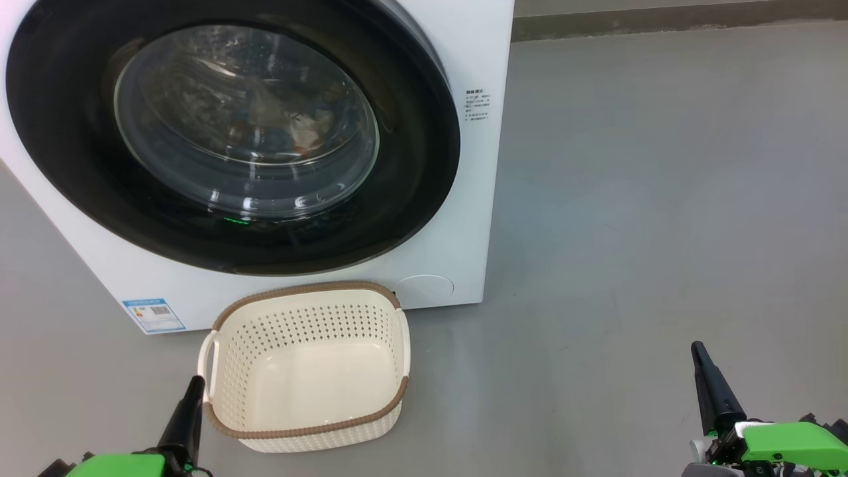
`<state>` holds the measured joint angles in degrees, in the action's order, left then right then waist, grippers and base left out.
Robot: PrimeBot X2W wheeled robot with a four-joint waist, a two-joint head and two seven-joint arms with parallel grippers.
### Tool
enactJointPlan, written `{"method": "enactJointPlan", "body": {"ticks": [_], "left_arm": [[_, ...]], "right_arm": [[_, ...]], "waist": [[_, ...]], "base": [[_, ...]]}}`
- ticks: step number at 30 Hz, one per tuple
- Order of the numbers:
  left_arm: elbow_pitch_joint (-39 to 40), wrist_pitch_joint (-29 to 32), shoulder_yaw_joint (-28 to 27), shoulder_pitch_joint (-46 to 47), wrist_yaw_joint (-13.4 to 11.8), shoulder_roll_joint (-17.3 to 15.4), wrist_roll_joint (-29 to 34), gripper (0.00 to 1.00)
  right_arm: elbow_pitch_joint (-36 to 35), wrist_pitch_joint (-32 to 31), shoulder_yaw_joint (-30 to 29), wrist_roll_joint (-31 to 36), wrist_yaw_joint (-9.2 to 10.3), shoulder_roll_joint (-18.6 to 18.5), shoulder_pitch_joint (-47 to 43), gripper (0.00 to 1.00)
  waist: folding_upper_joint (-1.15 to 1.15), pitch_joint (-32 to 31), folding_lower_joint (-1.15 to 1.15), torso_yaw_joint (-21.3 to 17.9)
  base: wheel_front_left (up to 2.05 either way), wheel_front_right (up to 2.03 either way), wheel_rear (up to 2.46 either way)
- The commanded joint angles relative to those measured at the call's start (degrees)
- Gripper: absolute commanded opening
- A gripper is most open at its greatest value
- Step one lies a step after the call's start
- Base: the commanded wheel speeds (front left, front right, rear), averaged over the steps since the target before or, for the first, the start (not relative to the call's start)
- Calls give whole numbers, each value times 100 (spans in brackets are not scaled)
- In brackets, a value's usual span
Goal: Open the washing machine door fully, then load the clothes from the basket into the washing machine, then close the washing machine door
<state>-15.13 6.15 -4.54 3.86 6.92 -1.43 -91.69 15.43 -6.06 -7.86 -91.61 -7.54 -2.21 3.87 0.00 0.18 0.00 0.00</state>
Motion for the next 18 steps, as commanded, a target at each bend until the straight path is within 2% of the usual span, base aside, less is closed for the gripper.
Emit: {"method": "enactJointPlan", "body": {"ticks": [1,18], "left_arm": [[109,33,-196,233,57,-144,-50,0],[109,33,-196,233,57,-144,-50,0]], "right_arm": [[-141,-42,135,-56,5,-66,231,0],[-141,-42,135,-56,5,-66,231,0]], "waist": [[0,0,0,0],[0,0,0,0]], "base": [[0,0,0],[0,0,0]]}}
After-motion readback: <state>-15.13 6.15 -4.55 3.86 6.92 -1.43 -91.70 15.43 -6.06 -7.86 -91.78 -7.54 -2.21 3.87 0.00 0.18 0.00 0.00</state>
